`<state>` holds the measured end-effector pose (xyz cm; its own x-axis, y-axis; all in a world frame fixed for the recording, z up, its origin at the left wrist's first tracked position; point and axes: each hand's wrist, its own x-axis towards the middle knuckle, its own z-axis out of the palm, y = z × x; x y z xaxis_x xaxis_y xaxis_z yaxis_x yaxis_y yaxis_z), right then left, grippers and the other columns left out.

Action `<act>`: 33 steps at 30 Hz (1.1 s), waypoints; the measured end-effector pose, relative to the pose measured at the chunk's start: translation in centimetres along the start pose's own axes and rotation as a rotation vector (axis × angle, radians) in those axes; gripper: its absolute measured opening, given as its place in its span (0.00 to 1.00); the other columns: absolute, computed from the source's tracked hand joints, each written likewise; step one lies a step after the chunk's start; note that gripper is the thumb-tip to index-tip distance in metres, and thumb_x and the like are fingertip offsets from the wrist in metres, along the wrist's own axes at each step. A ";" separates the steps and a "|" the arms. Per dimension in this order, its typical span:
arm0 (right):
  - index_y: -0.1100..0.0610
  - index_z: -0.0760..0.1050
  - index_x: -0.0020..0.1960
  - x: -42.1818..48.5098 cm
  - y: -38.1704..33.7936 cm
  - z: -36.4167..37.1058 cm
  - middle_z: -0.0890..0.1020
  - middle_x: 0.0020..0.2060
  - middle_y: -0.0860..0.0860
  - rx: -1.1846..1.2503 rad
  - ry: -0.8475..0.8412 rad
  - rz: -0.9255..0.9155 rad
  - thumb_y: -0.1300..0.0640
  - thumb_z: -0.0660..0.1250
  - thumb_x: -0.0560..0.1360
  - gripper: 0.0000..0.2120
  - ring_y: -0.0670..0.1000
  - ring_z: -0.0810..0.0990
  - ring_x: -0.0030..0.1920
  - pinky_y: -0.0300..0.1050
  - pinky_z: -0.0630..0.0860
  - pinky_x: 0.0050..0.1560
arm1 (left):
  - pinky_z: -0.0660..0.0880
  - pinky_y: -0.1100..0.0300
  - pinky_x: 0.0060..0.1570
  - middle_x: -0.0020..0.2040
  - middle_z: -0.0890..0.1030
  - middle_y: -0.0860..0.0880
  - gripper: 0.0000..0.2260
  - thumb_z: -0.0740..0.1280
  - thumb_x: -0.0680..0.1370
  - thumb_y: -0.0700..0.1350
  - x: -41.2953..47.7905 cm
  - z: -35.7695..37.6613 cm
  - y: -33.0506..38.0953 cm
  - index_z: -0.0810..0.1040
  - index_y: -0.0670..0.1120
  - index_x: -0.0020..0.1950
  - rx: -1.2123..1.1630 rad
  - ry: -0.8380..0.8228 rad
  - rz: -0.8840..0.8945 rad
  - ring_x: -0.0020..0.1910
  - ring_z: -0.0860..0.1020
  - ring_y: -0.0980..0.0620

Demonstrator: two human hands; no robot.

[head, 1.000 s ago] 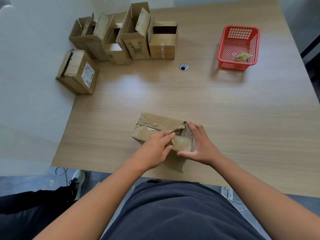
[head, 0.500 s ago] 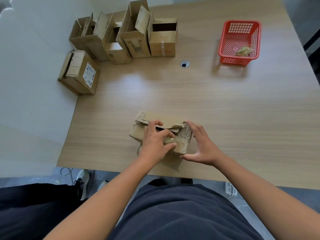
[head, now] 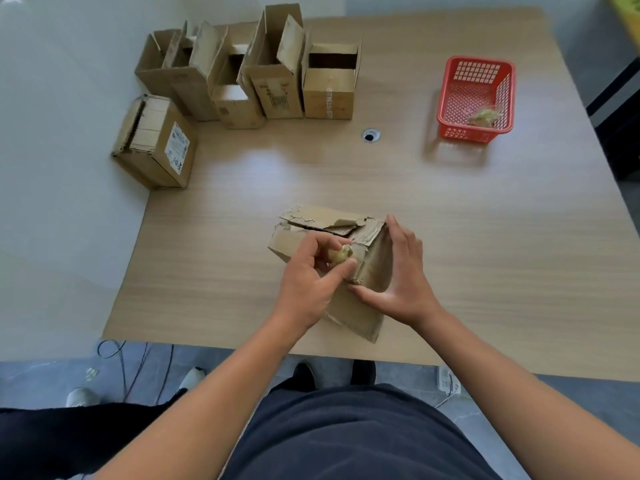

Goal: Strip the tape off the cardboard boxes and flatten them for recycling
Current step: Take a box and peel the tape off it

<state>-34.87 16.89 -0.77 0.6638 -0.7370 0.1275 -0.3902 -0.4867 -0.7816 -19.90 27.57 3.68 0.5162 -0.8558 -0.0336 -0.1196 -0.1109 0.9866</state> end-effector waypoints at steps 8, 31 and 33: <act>0.53 0.61 0.79 3.9 -5.4 -2.1 0.66 0.75 0.49 -0.402 -0.079 -0.107 0.23 0.67 0.63 0.55 0.54 0.65 0.71 0.57 0.67 0.70 | 0.78 0.58 0.61 0.53 0.72 0.52 0.24 0.70 0.78 0.36 3.0 -5.7 1.3 0.74 0.59 0.69 0.022 -0.182 0.038 0.54 0.76 0.54; 0.28 0.48 0.78 -0.2 -6.4 1.9 0.56 0.75 0.47 -0.642 -0.264 0.181 0.18 0.60 0.60 0.49 0.50 0.50 0.76 0.55 0.44 0.78 | 0.70 0.62 0.60 0.55 0.78 0.57 0.15 0.76 0.73 0.41 3.3 -10.0 -2.9 0.83 0.53 0.58 0.492 -0.244 0.458 0.56 0.72 0.53; 0.30 0.53 0.79 -0.9 -6.8 2.3 0.58 0.75 0.47 -0.611 -0.209 0.208 0.19 0.62 0.60 0.50 0.51 0.52 0.76 0.56 0.45 0.79 | 0.71 0.68 0.53 0.54 0.77 0.55 0.15 0.77 0.72 0.39 3.5 -10.3 -3.0 0.80 0.54 0.54 0.306 -0.287 0.337 0.50 0.75 0.57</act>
<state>-31.39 21.95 2.98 0.6215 -0.7676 -0.1567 -0.7727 -0.5678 -0.2837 -9.04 30.11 2.24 0.1588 -0.9684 0.1924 -0.5028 0.0884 0.8599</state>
